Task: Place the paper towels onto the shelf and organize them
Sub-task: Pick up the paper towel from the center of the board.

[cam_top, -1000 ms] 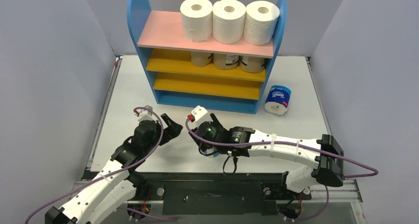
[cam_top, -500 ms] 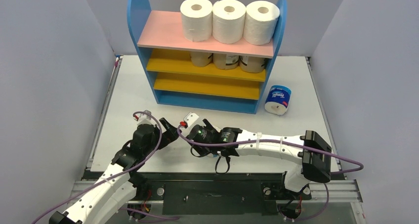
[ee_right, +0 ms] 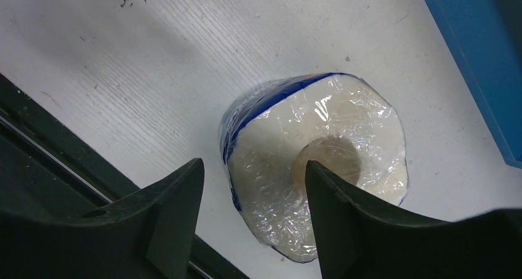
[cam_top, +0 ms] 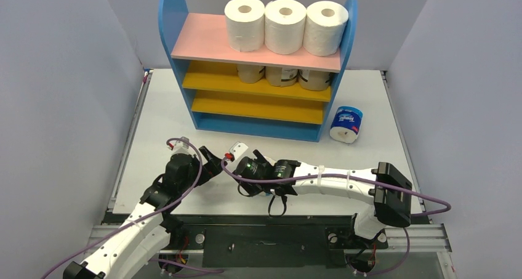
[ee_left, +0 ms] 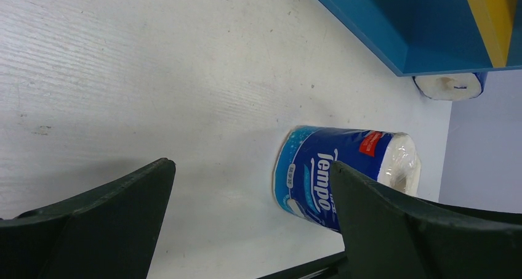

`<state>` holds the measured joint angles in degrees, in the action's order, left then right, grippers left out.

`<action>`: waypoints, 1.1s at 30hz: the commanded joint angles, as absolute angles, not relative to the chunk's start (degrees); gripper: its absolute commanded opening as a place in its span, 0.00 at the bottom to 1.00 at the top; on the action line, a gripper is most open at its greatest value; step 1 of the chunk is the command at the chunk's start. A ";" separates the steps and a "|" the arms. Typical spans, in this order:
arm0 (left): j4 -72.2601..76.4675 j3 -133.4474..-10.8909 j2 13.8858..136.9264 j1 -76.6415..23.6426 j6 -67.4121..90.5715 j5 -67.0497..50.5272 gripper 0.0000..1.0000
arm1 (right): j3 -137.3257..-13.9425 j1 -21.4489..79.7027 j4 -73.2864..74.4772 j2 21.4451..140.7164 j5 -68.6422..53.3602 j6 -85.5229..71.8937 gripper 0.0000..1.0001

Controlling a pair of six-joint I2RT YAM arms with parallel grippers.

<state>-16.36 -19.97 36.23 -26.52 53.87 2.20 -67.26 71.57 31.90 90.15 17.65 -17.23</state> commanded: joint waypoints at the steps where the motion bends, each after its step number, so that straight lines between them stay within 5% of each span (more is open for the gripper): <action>1: -13.27 -19.95 36.14 -26.02 54.06 1.32 0.96 | -65.83 70.76 30.41 90.37 17.40 -18.11 0.58; 10: -12.79 -20.04 36.99 -25.84 53.97 1.05 0.97 | -65.12 69.50 29.95 91.78 15.72 -18.45 0.57; 24: -12.40 -20.15 37.20 -25.49 53.44 0.66 0.97 | -65.93 68.30 32.25 89.86 17.77 -17.55 0.28; 33: -11.09 -19.92 36.57 -25.40 53.55 0.12 0.97 | -69.25 65.93 38.39 83.03 22.23 -15.79 0.25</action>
<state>-15.51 -19.94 37.17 -25.76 53.82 1.15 -65.56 67.96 34.70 89.21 17.41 -17.28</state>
